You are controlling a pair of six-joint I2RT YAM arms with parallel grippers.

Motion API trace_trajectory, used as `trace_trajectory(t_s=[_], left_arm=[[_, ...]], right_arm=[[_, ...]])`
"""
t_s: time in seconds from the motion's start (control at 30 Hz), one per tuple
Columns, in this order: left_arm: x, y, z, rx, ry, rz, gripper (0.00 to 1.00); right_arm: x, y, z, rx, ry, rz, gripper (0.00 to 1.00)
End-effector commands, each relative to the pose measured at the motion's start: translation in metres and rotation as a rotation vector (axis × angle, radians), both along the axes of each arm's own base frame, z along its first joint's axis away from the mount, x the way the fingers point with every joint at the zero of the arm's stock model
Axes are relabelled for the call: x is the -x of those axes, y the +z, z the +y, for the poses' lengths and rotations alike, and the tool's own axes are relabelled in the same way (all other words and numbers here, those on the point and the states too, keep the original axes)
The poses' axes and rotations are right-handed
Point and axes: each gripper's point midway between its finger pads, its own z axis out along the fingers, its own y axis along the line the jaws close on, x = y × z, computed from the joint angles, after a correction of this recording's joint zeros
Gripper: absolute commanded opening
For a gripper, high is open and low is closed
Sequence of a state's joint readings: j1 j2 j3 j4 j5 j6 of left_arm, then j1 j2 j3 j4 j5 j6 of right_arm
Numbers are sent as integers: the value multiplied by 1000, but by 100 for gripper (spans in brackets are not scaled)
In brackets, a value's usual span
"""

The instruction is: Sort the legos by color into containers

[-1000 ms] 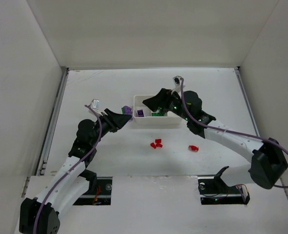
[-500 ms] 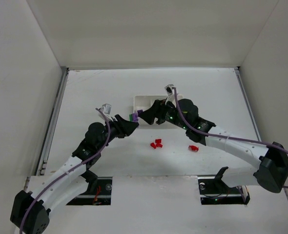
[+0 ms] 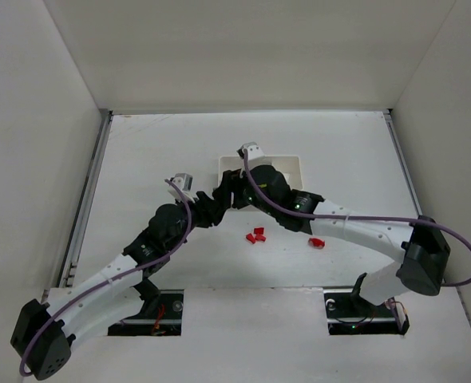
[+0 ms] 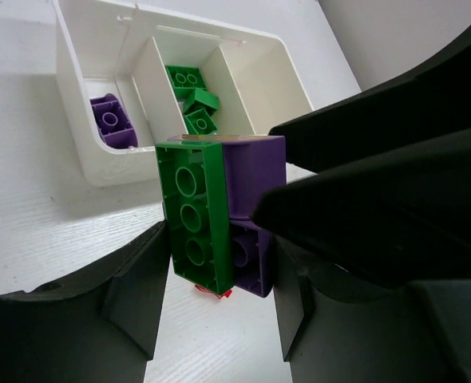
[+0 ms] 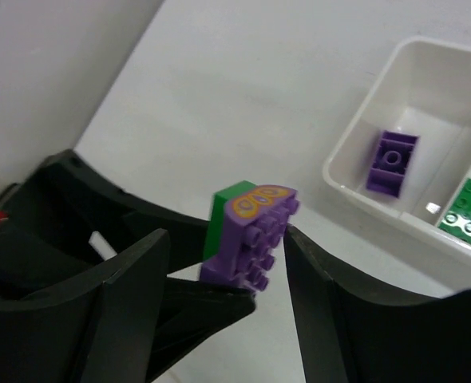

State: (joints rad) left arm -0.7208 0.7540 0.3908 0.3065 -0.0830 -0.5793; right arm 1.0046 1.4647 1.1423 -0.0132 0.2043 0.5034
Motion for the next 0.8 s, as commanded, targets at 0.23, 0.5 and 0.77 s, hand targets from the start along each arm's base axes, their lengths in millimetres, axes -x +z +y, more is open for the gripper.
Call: trace_trajectory(t_s=[0.23,0.5,0.77], left_arm=[[-7,45,2,44,23,-131,26],[-1,46,-2,49,-3,-133,26],[0,42,3,72,2,-118,25]], right_arm=[[-11,12,-2,28,-90,-49,47],[-13,9,2,11,-92,-45,30],[-16,15,-12,-41,-107,-49,23]])
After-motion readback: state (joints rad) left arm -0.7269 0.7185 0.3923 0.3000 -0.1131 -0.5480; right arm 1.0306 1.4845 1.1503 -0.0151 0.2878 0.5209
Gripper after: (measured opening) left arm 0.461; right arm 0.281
